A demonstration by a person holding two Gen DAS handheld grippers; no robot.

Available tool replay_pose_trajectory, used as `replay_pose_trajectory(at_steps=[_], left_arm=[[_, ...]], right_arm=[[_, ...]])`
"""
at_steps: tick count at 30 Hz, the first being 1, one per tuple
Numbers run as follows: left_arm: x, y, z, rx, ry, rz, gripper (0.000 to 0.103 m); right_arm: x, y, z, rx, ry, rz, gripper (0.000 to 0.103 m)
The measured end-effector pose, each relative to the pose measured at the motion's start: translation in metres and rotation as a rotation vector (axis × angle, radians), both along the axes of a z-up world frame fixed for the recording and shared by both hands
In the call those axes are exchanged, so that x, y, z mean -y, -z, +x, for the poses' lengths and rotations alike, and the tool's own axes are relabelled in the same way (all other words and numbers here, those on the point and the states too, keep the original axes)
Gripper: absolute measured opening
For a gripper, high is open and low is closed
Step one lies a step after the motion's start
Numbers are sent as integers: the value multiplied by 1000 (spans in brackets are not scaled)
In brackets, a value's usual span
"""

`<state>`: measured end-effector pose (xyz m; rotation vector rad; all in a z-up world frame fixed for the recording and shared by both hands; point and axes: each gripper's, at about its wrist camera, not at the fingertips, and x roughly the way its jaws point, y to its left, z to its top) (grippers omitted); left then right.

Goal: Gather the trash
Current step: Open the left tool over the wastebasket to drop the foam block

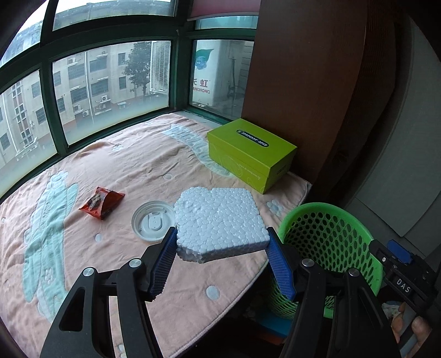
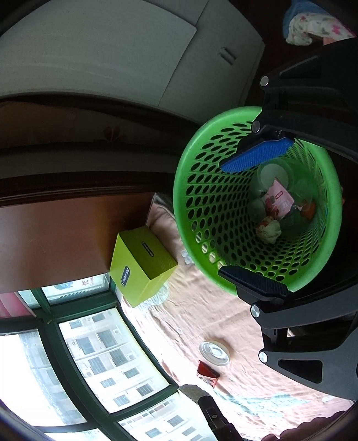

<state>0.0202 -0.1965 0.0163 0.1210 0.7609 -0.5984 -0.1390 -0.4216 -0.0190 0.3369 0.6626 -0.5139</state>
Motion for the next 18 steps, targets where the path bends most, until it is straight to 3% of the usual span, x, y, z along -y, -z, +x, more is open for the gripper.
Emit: replay_pose_trajectory(at_steps=[18], left_arm=[[76,0,-20,-1,195,8,62]], right_arm=[[17,1,-21,3,64,8,72]])
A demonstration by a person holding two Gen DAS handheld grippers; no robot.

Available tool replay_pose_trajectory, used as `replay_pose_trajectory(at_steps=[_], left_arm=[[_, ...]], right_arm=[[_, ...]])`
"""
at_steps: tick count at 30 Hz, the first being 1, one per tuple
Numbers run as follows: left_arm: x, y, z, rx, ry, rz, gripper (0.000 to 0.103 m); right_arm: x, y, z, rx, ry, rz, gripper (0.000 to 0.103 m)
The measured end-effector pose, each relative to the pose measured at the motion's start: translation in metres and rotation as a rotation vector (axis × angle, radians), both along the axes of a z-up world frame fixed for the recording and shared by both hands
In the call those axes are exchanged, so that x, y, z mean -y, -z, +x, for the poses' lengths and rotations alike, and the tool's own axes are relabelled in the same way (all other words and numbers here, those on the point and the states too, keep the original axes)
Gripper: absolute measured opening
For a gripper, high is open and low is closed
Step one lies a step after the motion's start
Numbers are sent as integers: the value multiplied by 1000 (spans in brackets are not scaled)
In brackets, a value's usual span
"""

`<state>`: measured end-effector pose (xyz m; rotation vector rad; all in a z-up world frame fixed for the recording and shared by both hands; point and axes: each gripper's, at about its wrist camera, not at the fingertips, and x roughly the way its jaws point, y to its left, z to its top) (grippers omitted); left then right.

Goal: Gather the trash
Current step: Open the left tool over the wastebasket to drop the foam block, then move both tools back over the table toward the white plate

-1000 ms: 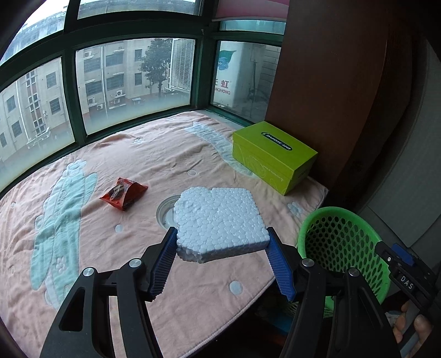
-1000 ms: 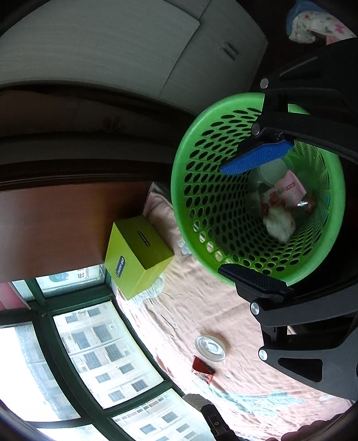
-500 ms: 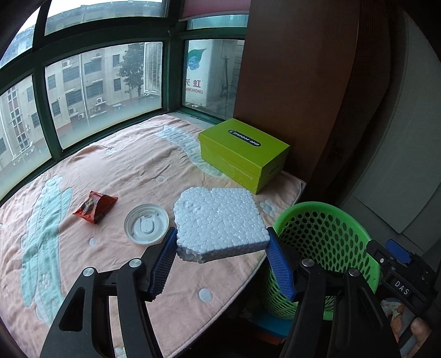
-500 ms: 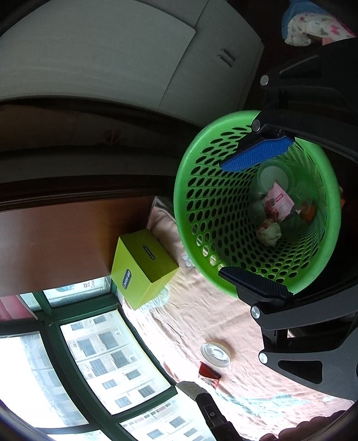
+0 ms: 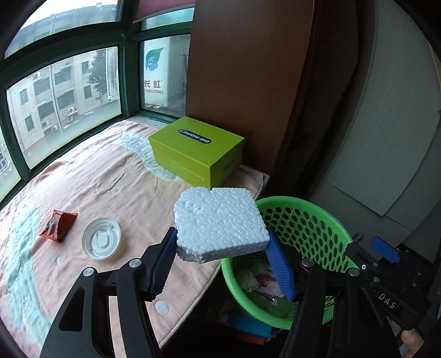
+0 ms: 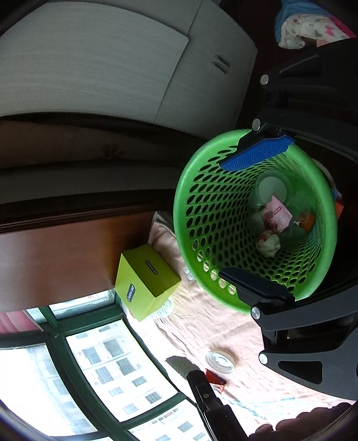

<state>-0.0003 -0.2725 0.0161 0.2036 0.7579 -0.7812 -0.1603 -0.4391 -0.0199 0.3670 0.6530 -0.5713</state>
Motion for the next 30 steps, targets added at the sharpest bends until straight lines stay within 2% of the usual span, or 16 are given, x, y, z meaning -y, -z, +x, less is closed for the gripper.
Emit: replay_pose_trajectory(at_steps=[8,17,18,19,24,30], left_arm=[[26,6,-5,-6,62,18,62],[48,19,-7,-64,118,23,65],[49,20,-7,-68,118,22,75],[48,20,-7,-69,116,15,79],[45,20,-10,-60,121,12,79],[28,17,-3,-58,77,11,79]], right_arm=[[10,2,-10,6,29,14,72],[16,4,-17,5,50,26,72],[17,4,-17,7,51,28,72],[17,4,-17,8,52,30,72],[16,5,-16,10,44,38,72],[8,3,-9,13,14,33,73]])
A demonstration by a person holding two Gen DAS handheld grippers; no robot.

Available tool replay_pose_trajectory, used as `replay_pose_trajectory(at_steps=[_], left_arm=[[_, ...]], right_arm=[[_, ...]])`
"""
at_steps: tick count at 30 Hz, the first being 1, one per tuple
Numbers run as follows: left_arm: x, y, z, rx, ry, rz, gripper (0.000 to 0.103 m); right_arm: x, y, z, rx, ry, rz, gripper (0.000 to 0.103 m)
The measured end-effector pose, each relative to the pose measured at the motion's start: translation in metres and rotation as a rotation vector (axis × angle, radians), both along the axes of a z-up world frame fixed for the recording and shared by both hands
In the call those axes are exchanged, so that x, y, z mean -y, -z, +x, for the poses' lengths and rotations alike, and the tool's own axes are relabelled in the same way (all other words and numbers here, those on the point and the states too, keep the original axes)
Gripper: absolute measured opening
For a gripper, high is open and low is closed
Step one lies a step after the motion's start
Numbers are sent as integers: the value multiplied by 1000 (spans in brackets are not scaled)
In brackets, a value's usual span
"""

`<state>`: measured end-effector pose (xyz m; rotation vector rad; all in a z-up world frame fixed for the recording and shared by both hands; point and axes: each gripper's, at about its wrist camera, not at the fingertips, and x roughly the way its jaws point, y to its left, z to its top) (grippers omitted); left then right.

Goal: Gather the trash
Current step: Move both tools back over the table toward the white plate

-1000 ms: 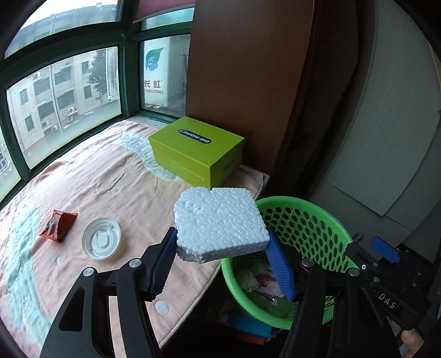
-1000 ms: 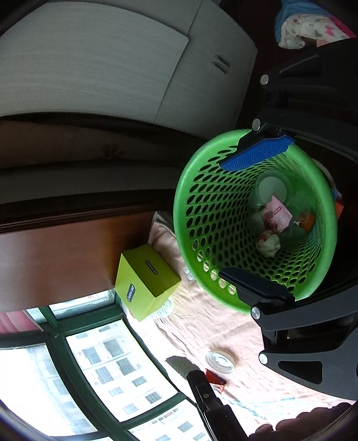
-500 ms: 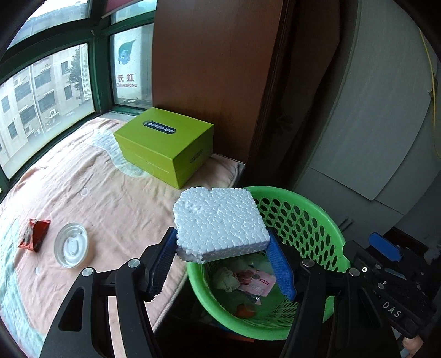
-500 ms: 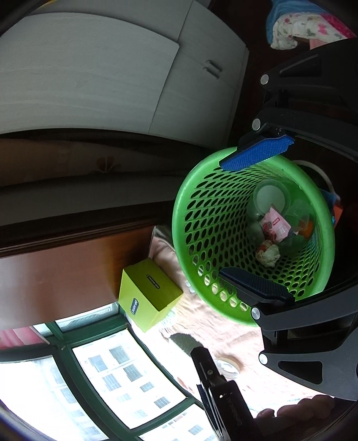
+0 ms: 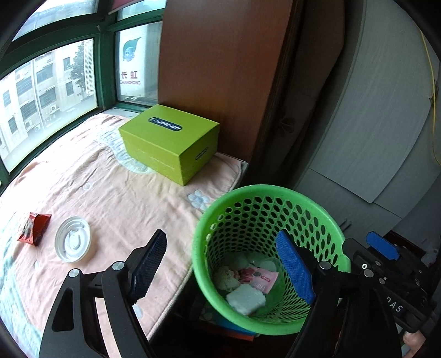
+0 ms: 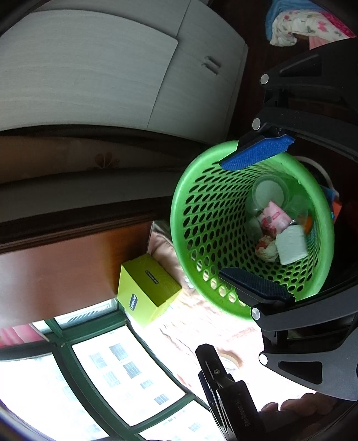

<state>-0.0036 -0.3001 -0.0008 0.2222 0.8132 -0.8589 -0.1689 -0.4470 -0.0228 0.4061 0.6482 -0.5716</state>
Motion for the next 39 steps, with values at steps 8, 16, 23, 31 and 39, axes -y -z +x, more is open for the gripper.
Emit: replay_pose_trajectory(at_steps=[8,16,23,31,39], left_arm=[[-38,-1,19,13,-101,22,79],[-86,2,51,-6,-228,26,79],[-131,4,78,-5,-336,32,79],[-187,5,107,-3,-462,38,79],[-229,5,126,0,-548,44,79]], right_arm=[[-19,-3,19,4,-73,-3,77],[-42,-6,48,3,-166,-13,80],[-67,-6,77,3,-259,-25,83],[-96,-4,114,1,-364,-28,84],[-131,3,152,-9,-473,-32,86]])
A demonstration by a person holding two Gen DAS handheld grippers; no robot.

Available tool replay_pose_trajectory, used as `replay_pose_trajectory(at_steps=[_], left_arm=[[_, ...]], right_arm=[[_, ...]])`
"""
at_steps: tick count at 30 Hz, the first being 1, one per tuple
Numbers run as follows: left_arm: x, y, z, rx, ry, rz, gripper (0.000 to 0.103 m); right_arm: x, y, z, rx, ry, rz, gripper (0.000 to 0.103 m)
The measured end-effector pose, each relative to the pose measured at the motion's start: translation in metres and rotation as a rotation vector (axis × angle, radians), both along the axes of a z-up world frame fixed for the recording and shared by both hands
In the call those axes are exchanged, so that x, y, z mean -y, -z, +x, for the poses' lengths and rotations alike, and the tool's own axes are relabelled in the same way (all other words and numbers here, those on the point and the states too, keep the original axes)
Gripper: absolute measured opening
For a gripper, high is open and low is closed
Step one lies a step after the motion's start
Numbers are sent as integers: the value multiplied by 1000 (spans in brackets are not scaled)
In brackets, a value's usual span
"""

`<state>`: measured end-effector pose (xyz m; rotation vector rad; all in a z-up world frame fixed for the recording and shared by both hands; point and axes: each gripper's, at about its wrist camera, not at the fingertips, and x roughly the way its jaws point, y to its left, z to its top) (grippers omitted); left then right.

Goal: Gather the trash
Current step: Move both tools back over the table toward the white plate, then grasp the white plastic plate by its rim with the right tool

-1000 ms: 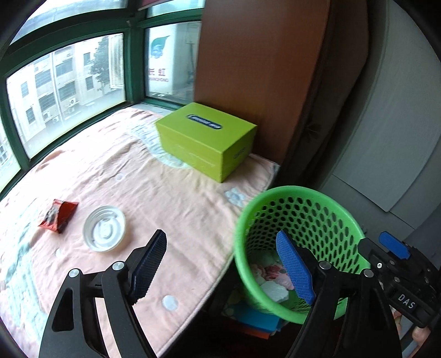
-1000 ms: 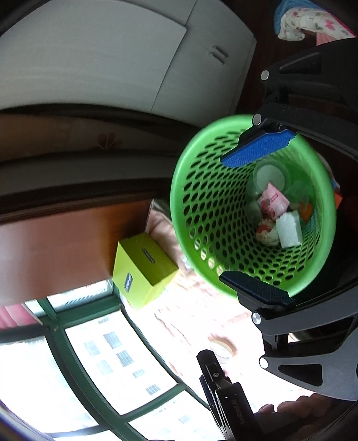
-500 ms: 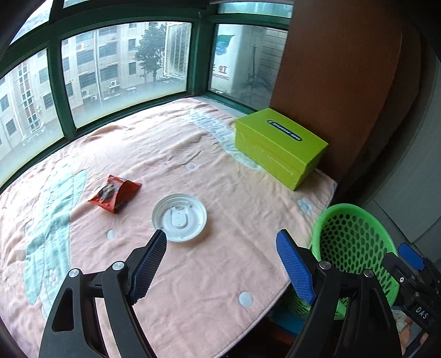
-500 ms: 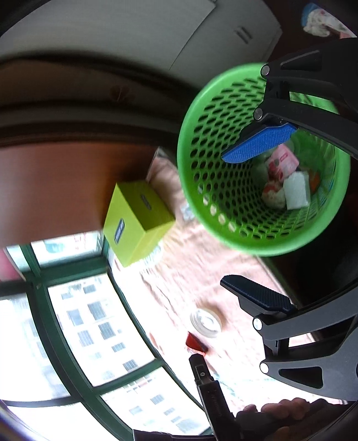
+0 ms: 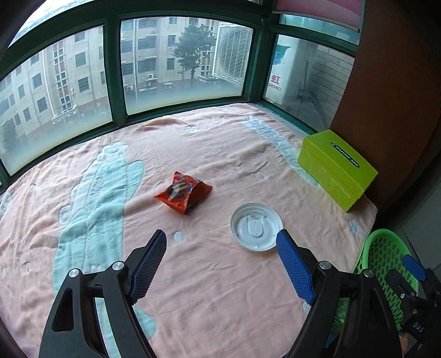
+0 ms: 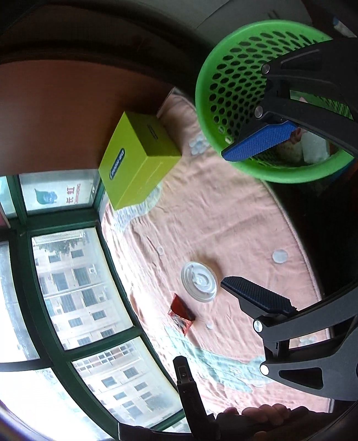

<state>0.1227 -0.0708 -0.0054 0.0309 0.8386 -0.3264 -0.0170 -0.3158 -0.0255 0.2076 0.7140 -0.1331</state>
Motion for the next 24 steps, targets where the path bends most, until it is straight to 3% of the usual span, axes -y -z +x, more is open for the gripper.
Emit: replay_pose_trajectory(at_steps=[14,24], left_arm=[[-46,17,26,-33,-91,8,80],[-65,32,49,-63,-115,16,81]], right_arm=[[-64,30,74,-67,-189,-32,89],[-85,67,126,-149,-253,-57,90]])
